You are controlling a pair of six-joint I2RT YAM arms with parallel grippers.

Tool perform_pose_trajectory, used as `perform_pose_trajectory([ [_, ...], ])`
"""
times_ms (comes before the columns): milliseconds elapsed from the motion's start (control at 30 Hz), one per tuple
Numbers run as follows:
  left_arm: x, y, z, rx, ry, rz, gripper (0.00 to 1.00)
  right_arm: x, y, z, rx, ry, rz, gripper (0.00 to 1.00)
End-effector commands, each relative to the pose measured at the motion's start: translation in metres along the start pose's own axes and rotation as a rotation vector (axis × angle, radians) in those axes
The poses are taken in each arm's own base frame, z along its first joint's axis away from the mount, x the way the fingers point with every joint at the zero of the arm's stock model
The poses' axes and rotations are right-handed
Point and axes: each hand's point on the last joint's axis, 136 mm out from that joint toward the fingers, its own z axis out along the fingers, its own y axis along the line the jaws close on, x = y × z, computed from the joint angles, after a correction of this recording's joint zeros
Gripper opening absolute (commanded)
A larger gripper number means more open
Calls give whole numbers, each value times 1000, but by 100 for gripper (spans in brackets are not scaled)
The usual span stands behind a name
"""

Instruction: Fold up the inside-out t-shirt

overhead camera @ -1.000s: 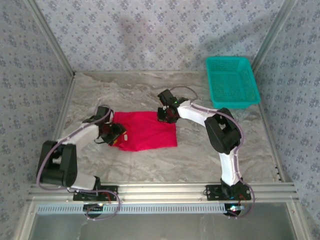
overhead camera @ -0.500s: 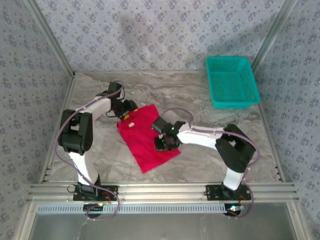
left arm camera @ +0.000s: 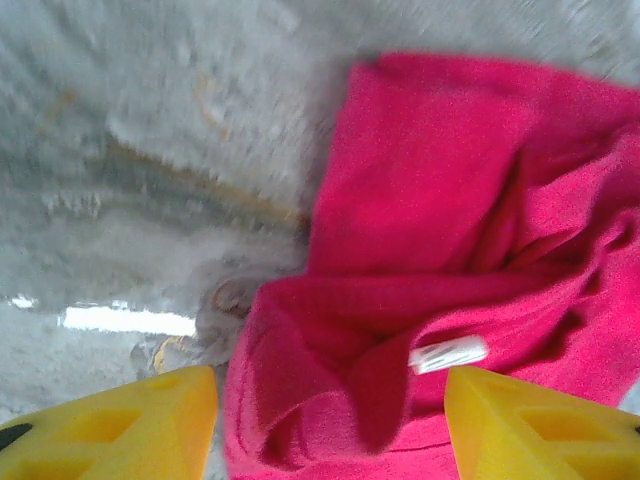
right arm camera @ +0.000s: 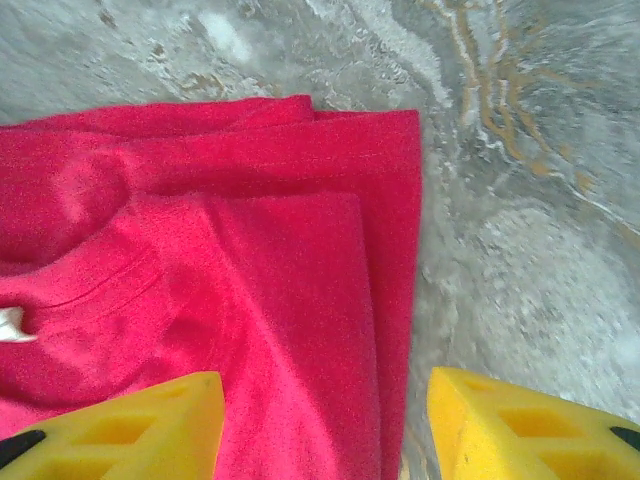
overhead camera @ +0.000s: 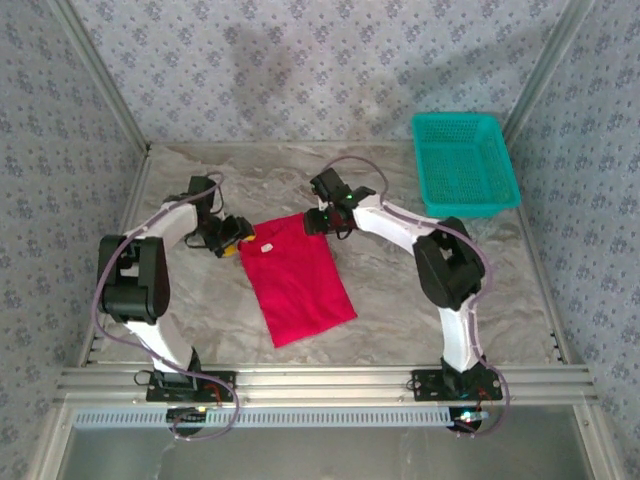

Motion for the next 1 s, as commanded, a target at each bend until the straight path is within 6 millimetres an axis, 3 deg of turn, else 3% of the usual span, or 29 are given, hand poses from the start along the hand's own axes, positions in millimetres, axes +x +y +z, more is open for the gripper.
perform_pose_trajectory([
  [0, 7, -3, 1, 43, 7, 20, 62, 5, 5, 12, -8, 65, -91, 59],
  [100, 7, -3, 14, 64, 26, -9, 59, 4, 5, 26, -3, 84, -104, 58],
  [200, 4, -2, 21, 72, 28, -32, 50, 2, 7, 33, -13, 92, -101, 49],
  [367, -3, -2, 14, 42, 1, -35, 25, -1, 11, 29, -28, 80, -99, 0],
  [500, -7, -8, -5, -3, -40, -5, 11, -13, 18, 0, -57, 30, -101, 0],
  [733, -10, -37, -42, -69, -124, 95, 10, -31, 16, -55, -64, -107, -82, 0],
  [833, -17, -48, -47, -62, -147, 118, 12, -31, 4, -59, -48, -131, -59, 0],
  [967, -33, -53, -37, -75, -152, 130, 13, -29, -17, -43, -22, -111, -13, 0],
])
